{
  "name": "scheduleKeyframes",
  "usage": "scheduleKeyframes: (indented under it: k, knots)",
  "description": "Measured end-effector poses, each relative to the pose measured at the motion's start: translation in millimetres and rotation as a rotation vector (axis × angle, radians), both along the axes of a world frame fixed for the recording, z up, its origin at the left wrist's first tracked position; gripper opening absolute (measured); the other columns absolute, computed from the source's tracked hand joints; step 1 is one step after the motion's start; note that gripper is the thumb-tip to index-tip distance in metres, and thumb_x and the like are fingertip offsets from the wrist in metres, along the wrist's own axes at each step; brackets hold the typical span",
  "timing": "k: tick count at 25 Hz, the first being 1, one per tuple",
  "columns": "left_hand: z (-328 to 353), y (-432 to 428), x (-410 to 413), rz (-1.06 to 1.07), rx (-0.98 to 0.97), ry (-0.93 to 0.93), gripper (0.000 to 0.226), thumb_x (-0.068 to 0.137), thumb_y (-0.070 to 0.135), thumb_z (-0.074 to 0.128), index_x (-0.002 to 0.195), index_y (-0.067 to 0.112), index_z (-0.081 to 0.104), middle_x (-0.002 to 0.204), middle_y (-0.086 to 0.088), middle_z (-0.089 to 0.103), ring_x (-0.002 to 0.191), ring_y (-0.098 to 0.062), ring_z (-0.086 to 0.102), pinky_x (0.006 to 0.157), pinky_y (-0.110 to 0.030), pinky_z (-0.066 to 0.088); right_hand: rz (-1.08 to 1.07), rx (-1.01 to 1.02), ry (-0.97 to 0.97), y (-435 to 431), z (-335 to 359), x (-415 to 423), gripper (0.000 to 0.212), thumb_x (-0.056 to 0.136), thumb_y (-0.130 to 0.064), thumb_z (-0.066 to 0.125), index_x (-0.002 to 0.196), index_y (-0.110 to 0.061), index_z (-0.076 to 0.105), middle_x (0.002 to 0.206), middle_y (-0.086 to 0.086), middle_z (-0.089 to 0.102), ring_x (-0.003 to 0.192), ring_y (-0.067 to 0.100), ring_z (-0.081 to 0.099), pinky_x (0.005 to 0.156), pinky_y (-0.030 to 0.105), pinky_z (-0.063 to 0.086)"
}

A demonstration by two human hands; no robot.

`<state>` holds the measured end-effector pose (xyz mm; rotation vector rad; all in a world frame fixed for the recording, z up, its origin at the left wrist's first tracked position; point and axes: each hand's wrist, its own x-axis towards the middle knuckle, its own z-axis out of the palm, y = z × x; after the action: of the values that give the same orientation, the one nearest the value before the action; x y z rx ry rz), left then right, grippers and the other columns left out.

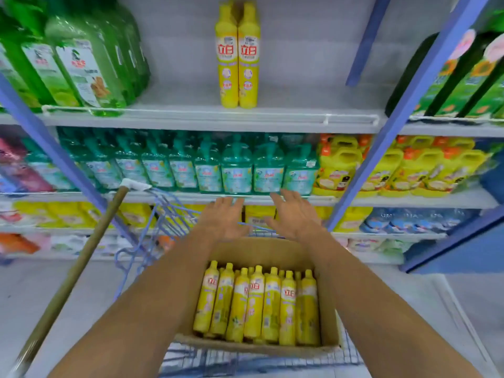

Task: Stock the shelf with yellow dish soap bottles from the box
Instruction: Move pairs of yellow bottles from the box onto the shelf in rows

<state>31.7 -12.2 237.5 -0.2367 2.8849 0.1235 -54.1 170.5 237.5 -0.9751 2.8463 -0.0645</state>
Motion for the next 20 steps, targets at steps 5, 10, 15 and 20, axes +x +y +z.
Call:
scheduleKeyframes:
  k: [5, 10, 15, 20]
  knots:
    - [-106.6, -4.8, 45.3, 0.055, 0.050, -0.240, 0.080, 0.086, 0.072, 0.050, 0.147, 0.021, 0.038, 0.149, -0.012, 0.044, 0.139, -0.034, 0.039, 0.111, -0.052, 0.031, -0.093, 0.106, -0.201, 20.7, -95.5, 34.0, 0.071, 0.095, -0.060, 0.049, 0.149, -0.016, 0.039, 0.155, 0.011, 0.036, 0.142, 0.034, 0.034, 0.108, 0.051, 0.043]
    - [-195.8, -29.7, 53.0, 0.057, 0.131, -0.378, 0.085, 0.087, 0.070, 0.050, 0.151, 0.018, 0.029, 0.149, -0.013, 0.042, 0.136, -0.035, 0.043, 0.108, -0.048, 0.040, -0.209, 0.165, -0.343, 31.6, -175.9, 50.1, 0.066, 0.096, -0.061, 0.047, 0.144, -0.016, 0.043, 0.143, 0.010, 0.047, 0.134, 0.032, 0.041, 0.102, 0.047, 0.046]
    - [-272.4, -30.5, 43.8, 0.086, 0.219, -0.501, 0.087, 0.090, 0.068, 0.049, 0.155, 0.018, 0.021, 0.157, -0.013, 0.030, 0.141, -0.035, 0.036, 0.106, -0.049, 0.043, -0.276, 0.229, -0.482, 40.2, -254.4, 46.7, 0.077, 0.096, -0.064, 0.044, 0.155, -0.017, 0.029, 0.155, 0.010, 0.038, 0.147, 0.033, 0.028, 0.110, 0.047, 0.040]
    - [-326.8, -39.6, 12.3, 0.119, 0.243, -0.430, 0.078, 0.090, 0.065, 0.054, 0.145, 0.012, 0.037, 0.144, -0.015, 0.046, 0.133, -0.035, 0.045, 0.103, -0.048, 0.045, -0.340, 0.197, -0.494, 50.0, -306.5, 14.1, 0.066, 0.096, -0.060, 0.048, 0.145, -0.016, 0.043, 0.146, 0.010, 0.047, 0.136, 0.033, 0.043, 0.100, 0.045, 0.045]
